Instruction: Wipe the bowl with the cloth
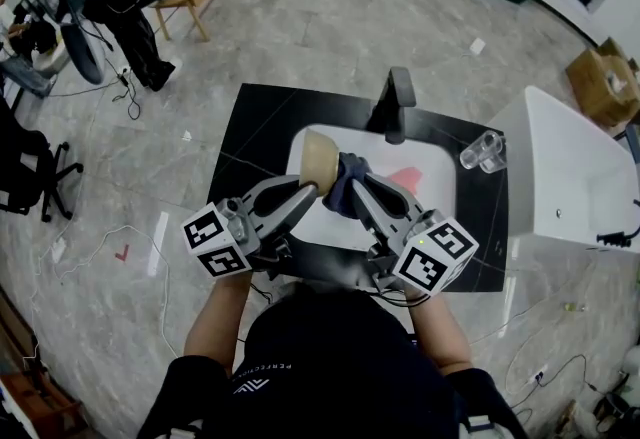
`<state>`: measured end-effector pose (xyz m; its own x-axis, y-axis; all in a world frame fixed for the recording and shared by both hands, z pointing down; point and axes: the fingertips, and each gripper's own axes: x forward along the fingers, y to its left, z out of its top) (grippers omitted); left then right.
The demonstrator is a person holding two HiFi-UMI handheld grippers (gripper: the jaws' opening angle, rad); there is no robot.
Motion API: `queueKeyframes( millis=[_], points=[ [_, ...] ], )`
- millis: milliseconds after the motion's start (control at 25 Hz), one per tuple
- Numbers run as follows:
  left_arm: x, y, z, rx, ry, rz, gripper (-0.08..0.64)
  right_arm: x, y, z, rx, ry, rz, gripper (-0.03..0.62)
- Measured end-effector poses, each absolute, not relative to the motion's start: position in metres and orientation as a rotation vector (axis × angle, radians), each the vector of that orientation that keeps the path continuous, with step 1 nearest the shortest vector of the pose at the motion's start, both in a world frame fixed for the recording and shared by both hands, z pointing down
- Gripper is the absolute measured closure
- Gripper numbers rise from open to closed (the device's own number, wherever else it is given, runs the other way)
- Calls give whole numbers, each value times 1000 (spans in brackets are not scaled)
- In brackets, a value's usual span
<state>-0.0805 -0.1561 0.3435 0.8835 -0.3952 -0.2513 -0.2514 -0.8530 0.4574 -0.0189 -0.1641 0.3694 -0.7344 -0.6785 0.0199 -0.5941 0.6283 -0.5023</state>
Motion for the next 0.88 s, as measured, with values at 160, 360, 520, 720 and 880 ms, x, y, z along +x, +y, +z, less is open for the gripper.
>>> queueKeyframes(
  millis=[160, 360, 520, 720, 880],
  points=[
    [-79, -158, 349, 2657, -524, -423, 541, -15, -165, 370, -1069, 2671, -725, 534],
    [-77, -162, 354, 2674, -576, -366, 541, -11, -166, 371, -1096, 2663, -720, 534],
    [-76, -164, 357, 2676, -592, -344, 541, -8, -168, 372, -1109, 2655, -719, 534],
    [-78, -165, 364, 2702, -663, -252, 541, -9, -168, 370, -1126, 2649, -718, 534],
    [-77, -166, 373, 2734, -724, -146, 541, -8, -169, 369, -1130, 2636, -720, 534]
  ],
)
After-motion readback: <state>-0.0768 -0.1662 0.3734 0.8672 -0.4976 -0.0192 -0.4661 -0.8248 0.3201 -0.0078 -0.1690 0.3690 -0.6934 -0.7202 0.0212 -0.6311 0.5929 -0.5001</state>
